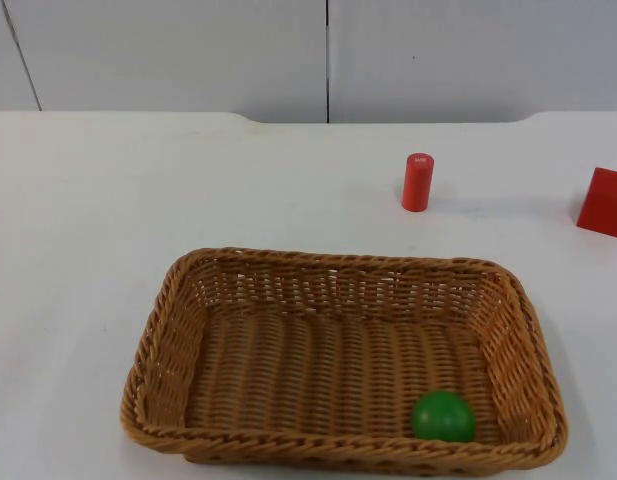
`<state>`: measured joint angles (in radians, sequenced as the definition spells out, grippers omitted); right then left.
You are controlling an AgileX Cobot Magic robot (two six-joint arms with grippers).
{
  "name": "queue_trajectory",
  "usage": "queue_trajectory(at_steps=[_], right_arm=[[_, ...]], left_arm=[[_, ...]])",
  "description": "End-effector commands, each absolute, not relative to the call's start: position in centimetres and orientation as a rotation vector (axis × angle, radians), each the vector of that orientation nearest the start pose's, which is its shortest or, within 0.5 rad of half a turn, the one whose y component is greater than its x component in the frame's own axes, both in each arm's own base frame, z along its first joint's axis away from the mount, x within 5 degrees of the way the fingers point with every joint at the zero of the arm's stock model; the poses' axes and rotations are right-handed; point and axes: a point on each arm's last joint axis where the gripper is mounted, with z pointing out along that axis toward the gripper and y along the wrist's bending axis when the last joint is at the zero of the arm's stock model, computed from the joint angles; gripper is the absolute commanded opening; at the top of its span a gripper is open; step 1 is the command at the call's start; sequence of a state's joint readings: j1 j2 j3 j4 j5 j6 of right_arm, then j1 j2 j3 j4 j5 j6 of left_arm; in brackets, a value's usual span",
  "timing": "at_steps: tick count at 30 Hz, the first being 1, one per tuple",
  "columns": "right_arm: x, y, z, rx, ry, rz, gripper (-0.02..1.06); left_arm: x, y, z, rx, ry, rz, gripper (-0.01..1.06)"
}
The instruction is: Pick up the basket with the left hand and place the object to the left of the red cylinder into the basket with the right hand.
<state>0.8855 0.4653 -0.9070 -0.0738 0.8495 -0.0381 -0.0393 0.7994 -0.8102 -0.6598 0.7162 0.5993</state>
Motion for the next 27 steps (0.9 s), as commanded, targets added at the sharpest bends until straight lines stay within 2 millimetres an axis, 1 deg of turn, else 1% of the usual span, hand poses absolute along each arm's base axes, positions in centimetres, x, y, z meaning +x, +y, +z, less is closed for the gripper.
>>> queue_trajectory(at_steps=[1,2,3,4,5,6,7,8,10,11,13,14,18,19,21,22,24,25,27], right_arm=[[3.6,3.6,39.5,-0.841,1.705,0.510,0.72],[3.2,3.1,39.0,-0.836,1.702,0.513,0.72],[3.2,3.1,39.0,-0.836,1.702,0.513,0.72],[2.9,2.8,38.5,-0.835,1.700,0.514,0.72],[2.4,2.2,37.6,-0.829,1.690,0.518,0.72],[2.1,1.7,37.2,-0.817,1.681,0.527,0.72],[1.8,1.4,36.5,-0.810,1.684,0.533,0.72],[1.8,1.4,36.5,-0.810,1.684,0.533,0.72],[1.0,0.4,35.0,-0.801,1.710,0.537,0.72],[0.8,0.2,34.7,-0.799,1.721,0.539,0.72],[0.4,-0.4,33.4,-0.792,1.769,0.542,0.72],[0.4,-0.4,33.4,-0.792,1.769,0.542,0.72],[-0.4,-1.2,30.7,-0.808,1.812,0.548,0.72],[-0.4,-1.2,30.7,-0.808,1.812,0.548,0.72],[-0.4,-1.1,29.6,-0.818,1.830,0.555,0.72],[-0.4,-1.0,29.1,-0.828,1.853,0.550,0.72],[-0.4,-1.1,28.6,-0.854,1.890,0.534,0.72],[-0.4,-1.1,28.6,-0.854,1.890,0.534,0.72],[-0.3,-0.9,28.1,-0.864,1.912,0.520,0.72]], left_arm=[[13.2,-4.3,36.3,0.393,2.006,-0.406,0.87],[12.2,-4.3,36.5,0.408,1.990,-0.408,0.87],[12.2,-4.3,36.5,0.408,1.990,-0.408,0.87],[11.4,-4.3,36.4,0.412,1.973,-0.404,0.87],[10.1,-4.2,36.0,0.412,1.950,-0.400,0.87],[9.3,-4.2,35.6,0.408,1.940,-0.400,0.87],[8.6,-4.2,35.3,0.400,1.930,-0.403,0.87],[8.6,-4.2,35.3,0.400,1.930,-0.403,0.87],[7.1,-4.1,34.5,0.383,1.911,-0.413,0.87],[6.4,-4.1,34.3,0.382,1.902,-0.409,0.87],[5.1,-3.9,33.8,0.360,1.896,-0.398,0.87],[5.1,-3.9,33.8,0.360,1.896,-0.398,0.87],[3.0,-3.3,32.3,0.308,1.909,-0.352,0.87],[3.0,-3.3,32.3,0.308,1.909,-0.352,0.87],[1.9,-3.1,31.7,0.288,1.924,-0.335,0.87],[1.6,-3.1,31.6,0.289,1.921,-0.328,0.87],[0.7,-2.9,31.5,0.286,1.907,-0.310,0.87],[0.7,-2.9,31.5,0.286,1.907,-0.310,0.87],[-0.1,-2.7,31.3,0.276,1.891,-0.280,0.87]])
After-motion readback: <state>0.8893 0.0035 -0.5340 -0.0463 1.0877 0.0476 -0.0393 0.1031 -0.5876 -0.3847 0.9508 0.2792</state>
